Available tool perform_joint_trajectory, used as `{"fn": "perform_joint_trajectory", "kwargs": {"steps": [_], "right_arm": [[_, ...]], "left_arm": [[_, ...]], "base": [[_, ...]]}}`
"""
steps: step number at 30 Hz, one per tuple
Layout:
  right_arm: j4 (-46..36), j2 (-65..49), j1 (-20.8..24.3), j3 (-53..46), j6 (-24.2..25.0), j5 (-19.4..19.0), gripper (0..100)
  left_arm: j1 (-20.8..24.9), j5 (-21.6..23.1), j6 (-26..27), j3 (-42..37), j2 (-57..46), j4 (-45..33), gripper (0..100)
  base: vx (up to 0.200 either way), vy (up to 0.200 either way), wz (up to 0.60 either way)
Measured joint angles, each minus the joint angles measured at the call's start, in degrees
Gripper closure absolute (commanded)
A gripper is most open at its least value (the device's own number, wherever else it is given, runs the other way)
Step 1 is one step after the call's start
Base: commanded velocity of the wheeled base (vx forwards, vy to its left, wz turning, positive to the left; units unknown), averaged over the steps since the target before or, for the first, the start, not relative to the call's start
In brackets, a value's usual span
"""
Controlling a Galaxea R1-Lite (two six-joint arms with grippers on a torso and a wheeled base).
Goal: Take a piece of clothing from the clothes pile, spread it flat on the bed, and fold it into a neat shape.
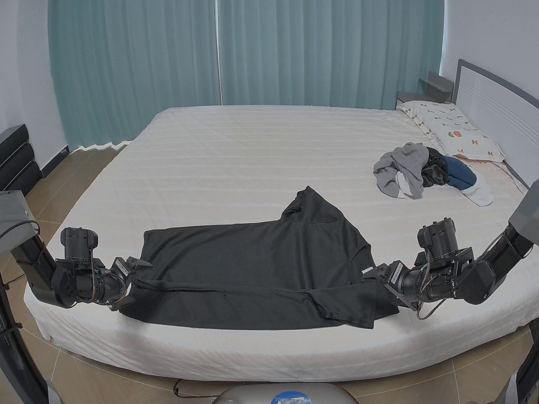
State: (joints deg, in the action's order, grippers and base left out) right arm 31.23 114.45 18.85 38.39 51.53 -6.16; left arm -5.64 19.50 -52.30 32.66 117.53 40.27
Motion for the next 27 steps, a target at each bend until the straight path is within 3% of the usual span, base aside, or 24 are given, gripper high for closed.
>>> {"fn": "perform_joint_trajectory", "kwargs": {"steps": [5, 15, 27], "right_arm": [[2.46, 1.82, 0.04, 1.07, 0.23, -0.73, 0], [5.90, 1.79, -3.25, 0.72, 3.67, -6.79, 0], [6.07, 1.65, -4.96, -0.38, 3.68, -7.90, 0]], "left_arm": [[-0.79, -0.82, -0.46, -0.06, -0.27, 0.49, 0], [-3.01, -0.22, -0.66, 0.39, -0.39, 0.54, 0], [-3.23, -0.33, -0.35, 0.28, -0.33, 0.71, 0]], "base": [[0.000, 0.000, 0.00], [0.000, 0.200, 0.00], [0.017, 0.000, 0.00]]}}
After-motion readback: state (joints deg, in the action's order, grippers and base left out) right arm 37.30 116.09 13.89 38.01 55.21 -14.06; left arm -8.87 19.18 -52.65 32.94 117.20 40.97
